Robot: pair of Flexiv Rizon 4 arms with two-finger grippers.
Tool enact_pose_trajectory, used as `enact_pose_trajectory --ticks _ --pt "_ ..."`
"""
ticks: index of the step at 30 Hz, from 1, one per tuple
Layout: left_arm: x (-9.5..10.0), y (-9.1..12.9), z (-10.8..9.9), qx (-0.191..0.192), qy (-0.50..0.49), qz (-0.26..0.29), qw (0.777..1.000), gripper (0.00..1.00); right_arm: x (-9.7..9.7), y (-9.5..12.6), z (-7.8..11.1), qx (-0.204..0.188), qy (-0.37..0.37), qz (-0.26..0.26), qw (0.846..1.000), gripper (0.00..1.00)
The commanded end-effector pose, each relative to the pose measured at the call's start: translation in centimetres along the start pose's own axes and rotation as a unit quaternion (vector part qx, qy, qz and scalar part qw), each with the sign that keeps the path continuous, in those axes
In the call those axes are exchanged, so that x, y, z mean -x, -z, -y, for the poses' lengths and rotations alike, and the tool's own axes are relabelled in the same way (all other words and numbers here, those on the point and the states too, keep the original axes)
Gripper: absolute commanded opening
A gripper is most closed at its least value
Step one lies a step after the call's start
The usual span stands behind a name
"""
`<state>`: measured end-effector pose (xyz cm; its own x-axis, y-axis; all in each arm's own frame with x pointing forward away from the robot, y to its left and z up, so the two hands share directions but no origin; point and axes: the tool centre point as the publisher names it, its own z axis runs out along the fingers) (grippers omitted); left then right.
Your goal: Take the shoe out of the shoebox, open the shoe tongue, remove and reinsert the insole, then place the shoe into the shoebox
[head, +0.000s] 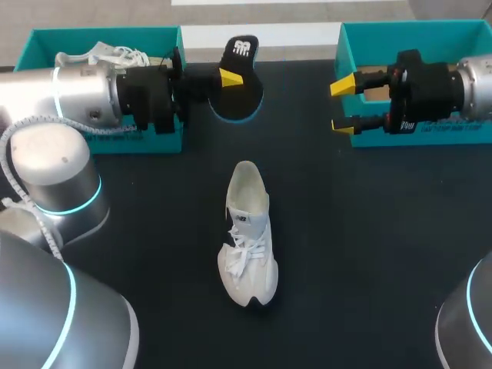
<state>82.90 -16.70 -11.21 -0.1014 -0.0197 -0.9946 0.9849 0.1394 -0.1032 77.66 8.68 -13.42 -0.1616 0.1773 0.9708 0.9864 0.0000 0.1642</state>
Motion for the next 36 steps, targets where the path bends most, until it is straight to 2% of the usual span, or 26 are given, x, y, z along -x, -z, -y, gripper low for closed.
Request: enact_pose_trajectory --ticks 1,12,15,21,31,33,34,35,36 --pt "-0.4 -0.1 0.3 0.003 -0.002 0.009 1.0 0.0 0.0 -0.2 -0.1 0.0 0.0 0.001 1.0 1.0" --pt "-0.4 -0.1 0.3 0.003 -0.002 0.009 1.0 0.0 0.0 -0.2 -0.1 0.0 0.0 0.001 1.0 1.0" --pt "-0.9 -0.3 0.3 0.004 -0.022 0.012 1.0 0.0 0.0 -0.2 -0.1 0.0 0.0 0.001 1.0 1.0" --pt "-1.4 -1.3 0.8 0.007 -0.069 0.004 0.998 0.0 -0.8 -2.5 -0.8 -0.03 -0.011 0.011 0.999 1.0" --pt "-3.0 -3.7 0.4 0.014 -0.123 0.007 0.992 0.0 -1.4 -5.4 -1.0 -0.045 -0.009 0.008 0.999 1.0" --pt "-3.3 -4.3 0.3 0.011 -0.135 0.008 0.991 0.0 -1.4 -6.0 -0.9 -0.048 -0.009 0.003 0.999 0.86" --pt "-3.4 -4.4 0.3 0.01 -0.134 0.009 0.991 0.0 -1.4 -6.1 -0.9 -0.051 -0.009 0.002 0.999 0.84" --pt "-3.5 -4.7 0.3 0.01 -0.135 0.009 0.991 0.0 -1.3 -6.4 -0.9 -0.053 -0.009 0.001 0.999 0.73" --pt "-3.6 -5.0 0.3 0.009 -0.138 0.009 0.99 0.0 -1.3 -6.5 -0.8 -0.054 -0.01 -0.001 0.998 0.67"
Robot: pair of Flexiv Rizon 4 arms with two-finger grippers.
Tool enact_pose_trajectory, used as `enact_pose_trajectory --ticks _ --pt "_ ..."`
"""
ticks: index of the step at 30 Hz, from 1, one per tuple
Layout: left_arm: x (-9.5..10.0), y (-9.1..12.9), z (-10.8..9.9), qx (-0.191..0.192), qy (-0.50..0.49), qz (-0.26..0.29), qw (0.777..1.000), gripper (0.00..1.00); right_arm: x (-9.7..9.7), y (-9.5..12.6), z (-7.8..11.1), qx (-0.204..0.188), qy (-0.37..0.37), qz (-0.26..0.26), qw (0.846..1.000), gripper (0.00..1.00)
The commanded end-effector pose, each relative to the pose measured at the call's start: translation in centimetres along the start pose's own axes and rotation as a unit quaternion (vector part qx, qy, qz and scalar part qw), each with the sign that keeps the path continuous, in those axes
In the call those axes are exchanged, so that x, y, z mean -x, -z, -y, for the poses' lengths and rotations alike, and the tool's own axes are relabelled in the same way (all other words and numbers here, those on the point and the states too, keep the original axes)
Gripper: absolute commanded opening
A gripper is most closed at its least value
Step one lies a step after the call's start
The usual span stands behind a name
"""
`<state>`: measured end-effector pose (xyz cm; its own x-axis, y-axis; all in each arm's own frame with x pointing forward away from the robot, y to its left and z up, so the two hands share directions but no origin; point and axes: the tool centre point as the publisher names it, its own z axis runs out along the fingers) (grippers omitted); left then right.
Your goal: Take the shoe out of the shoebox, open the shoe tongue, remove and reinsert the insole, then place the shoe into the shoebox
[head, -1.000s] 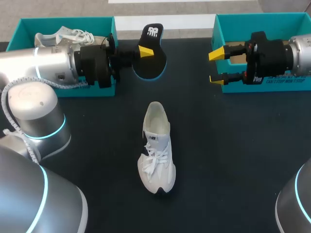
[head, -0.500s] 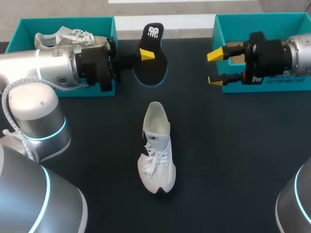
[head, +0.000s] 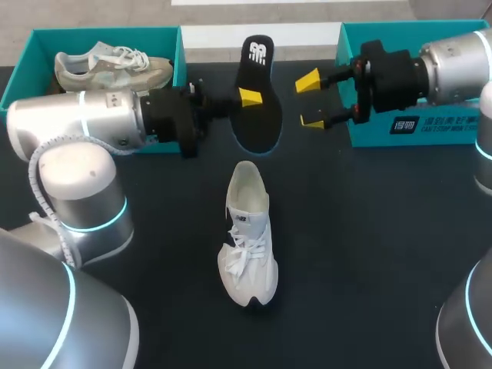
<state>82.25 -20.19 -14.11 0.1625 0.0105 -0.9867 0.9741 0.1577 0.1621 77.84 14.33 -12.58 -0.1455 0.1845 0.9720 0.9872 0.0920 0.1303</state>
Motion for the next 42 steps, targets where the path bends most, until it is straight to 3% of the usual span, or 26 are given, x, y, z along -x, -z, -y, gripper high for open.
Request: enact_pose_trajectory --ticks 1,2,3,15,18,24,27,29,36,37,38,42 --pt "-0.7 -1.7 -0.4 0.001 -0.005 0.004 1.0 0.0 0.5 -1.2 -0.6 -0.007 -0.002 -0.006 1.0 0.66" --pt "-0.7 -2.0 -0.5 0.003 -0.005 0.006 1.0 0.0 0.6 -1.4 -0.5 -0.008 -0.003 -0.007 1.0 0.49" --pt "-0.8 -2.2 -0.5 0.005 -0.006 0.008 1.0 0.0 0.6 -1.6 -0.4 -0.007 -0.004 -0.009 1.0 0.46" --pt "-0.5 -4.2 -0.6 0.01 -0.004 0.025 1.0 0.0 1.1 -2.9 -0.7 -0.013 -0.005 -0.022 1.0 0.42" --pt "-0.5 -4.5 -0.7 0.011 -0.002 0.028 1.0 0.0 1.1 -3.0 -0.8 -0.013 -0.005 -0.025 1.0 0.37" --pt "-0.2 -4.8 -0.7 0.01 -0.001 0.033 0.999 0.0 1.4 -3.2 -0.9 -0.016 -0.006 -0.028 0.999 0.15" --pt "-0.2 -4.7 -0.7 0.012 0.0 0.035 0.999 0.0 1.4 -3.2 -0.9 -0.016 -0.006 -0.029 0.999 0.1" --pt "-0.3 -4.7 -0.7 0.013 0.001 0.034 0.999 0.0 1.4 -3.2 -0.9 -0.017 -0.006 -0.029 0.999 0.0" --pt "-0.2 -4.7 -0.5 0.008 0.019 0.038 0.999 0.0 1.5 -3.2 -1.1 -0.019 0.006 -0.029 0.999 0.0" --pt "-0.1 -4.6 -0.5 0.008 0.024 0.035 0.999 0.28 1.4 -3.2 -1.1 -0.016 0.009 -0.027 0.999 0.0" --pt "0.1 -4.5 -0.5 0.007 0.029 0.037 0.999 1.0 1.4 -3.1 -1.2 -0.014 0.011 -0.026 1.0 0.0" --pt "0.6 -3.4 -0.8 0.007 0.052 0.031 0.998 1.0 1.9 -2.6 -1.3 0.003 0.019 -0.017 1.0 0.0"
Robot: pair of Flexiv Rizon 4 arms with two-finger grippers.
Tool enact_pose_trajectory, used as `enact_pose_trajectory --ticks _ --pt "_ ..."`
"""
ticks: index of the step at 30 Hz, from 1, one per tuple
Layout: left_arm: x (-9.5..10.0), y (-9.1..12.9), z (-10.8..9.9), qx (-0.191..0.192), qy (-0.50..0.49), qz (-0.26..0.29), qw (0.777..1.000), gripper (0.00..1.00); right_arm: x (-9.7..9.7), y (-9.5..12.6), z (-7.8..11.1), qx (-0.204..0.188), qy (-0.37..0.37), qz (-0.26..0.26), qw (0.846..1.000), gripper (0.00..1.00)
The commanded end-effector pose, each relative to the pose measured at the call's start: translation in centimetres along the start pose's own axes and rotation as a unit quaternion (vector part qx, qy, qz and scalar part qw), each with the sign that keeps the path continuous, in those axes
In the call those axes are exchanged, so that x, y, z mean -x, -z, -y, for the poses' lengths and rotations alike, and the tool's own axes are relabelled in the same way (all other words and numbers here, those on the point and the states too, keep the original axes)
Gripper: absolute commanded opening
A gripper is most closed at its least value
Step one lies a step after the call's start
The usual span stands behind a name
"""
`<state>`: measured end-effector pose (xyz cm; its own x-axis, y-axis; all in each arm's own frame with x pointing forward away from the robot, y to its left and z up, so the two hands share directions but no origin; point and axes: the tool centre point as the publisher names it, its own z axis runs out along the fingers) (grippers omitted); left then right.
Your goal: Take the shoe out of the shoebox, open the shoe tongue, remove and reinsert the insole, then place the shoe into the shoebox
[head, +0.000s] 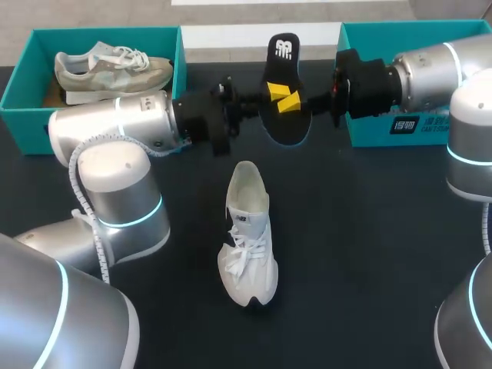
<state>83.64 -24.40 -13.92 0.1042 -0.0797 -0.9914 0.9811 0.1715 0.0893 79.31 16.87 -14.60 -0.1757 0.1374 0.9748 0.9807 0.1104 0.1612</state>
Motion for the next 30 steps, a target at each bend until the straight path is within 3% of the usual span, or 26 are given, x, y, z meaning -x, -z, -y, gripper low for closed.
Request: enact_pose_trajectory --ticks 1,7,14,23,29,30 --pt "0.7 1.2 -0.2 0.0 0.023 -0.02 1.0 1.0 0.3 0.4 0.0 0.016 0.006 0.009 1.0 0.0" --pt "0.7 4.3 -1.2 -0.002 0.088 -0.071 0.994 1.0 1.3 1.2 -0.6 0.043 0.017 0.029 0.998 0.0" --pt "-0.4 8.4 -1.9 0.035 0.203 -0.131 0.97 1.0 1.5 1.8 -1.2 0.079 0.094 0.041 0.992 0.0" --pt "-4.3 11.9 -1.5 0.104 0.384 -0.157 0.904 1.0 1.1 1.4 -1.2 0.111 0.226 0.053 0.966 0.0" --pt "-7.1 13.6 -0.7 0.156 0.443 -0.197 0.86 1.0 1.0 1.6 -1.0 0.149 0.3 0.006 0.942 0.0" --pt "-7.1 13.6 -0.7 0.156 0.443 -0.197 0.86 1.0 1.2 1.7 -1.0 0.153 0.281 0.006 0.947 0.0"
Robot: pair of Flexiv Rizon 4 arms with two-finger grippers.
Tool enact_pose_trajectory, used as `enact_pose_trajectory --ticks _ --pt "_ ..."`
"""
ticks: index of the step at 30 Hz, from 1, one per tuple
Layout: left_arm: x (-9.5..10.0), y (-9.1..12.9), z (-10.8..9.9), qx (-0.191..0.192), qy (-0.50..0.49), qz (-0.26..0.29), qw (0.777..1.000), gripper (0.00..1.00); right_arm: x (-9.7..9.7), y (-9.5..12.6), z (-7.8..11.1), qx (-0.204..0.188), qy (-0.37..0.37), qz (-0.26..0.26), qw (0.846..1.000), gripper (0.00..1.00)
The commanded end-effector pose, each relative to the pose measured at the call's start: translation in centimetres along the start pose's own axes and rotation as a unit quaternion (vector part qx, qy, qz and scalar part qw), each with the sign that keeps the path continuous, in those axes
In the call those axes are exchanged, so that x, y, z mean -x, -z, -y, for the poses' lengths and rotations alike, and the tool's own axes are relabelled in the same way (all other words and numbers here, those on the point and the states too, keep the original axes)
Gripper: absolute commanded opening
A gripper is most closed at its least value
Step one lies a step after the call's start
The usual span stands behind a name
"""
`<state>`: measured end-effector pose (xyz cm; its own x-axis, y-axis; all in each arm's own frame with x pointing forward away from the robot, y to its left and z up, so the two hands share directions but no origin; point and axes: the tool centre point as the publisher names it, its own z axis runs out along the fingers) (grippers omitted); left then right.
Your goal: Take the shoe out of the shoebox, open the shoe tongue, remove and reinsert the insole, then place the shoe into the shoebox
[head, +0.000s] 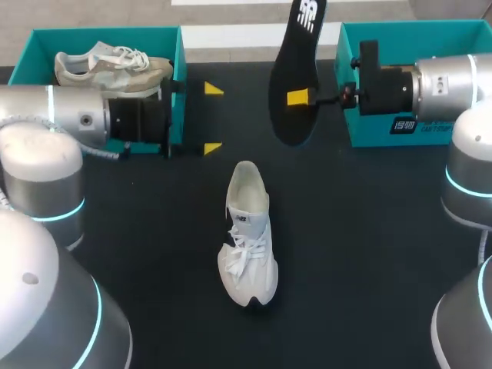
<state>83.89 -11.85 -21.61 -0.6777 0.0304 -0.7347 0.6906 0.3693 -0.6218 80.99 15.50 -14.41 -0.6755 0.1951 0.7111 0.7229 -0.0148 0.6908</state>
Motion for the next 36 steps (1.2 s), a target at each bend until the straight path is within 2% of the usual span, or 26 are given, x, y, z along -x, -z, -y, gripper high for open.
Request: enact_pose_trajectory --ticks 1,19,21,23,25,29,30,32,36 --pt "-1.2 0.5 0.2 0.057 0.076 -0.026 0.995 1.0 0.5 0.3 0.9 0.053 -0.004 -0.021 0.998 0.0" --pt "-1.2 0.5 0.2 0.057 0.076 -0.026 0.995 1.0 0.5 0.3 0.9 0.053 -0.004 -0.021 0.998 0.0" --pt "-1.8 0.5 -0.6 0.052 0.097 -0.039 0.993 1.0 0.5 0.3 0.9 0.053 -0.004 -0.021 0.998 0.0" --pt "-2.4 0.7 -1.2 0.058 0.107 -0.05 0.991 1.0 1.8 -0.4 1.4 0.05 0.016 -0.035 0.998 0.0" --pt "-2.9 0.9 -1.7 0.063 0.119 -0.057 0.989 1.0 2.7 -0.6 1.8 0.039 0.039 -0.026 0.998 0.0" --pt "-3.9 1.4 -2.9 0.074 0.132 -0.076 0.986 1.0 4.4 -1.2 2.8 0.005 0.104 -0.037 0.994 0.0" --pt "-4.2 1.5 -3.2 0.081 0.134 -0.081 0.984 1.0 4.8 -1.3 3.1 0.005 0.107 -0.032 0.994 0.0" --pt "-4.8 1.7 -3.6 0.087 0.146 -0.093 0.981 1.0 5.3 -1.5 3.6 -0.023 0.12 -0.032 0.992 0.0" --pt "-6.6 1.9 -4.0 0.096 0.159 -0.105 0.977 1.0 6.6 -2.0 5.2 -0.021 0.117 -0.039 0.992 0.0"
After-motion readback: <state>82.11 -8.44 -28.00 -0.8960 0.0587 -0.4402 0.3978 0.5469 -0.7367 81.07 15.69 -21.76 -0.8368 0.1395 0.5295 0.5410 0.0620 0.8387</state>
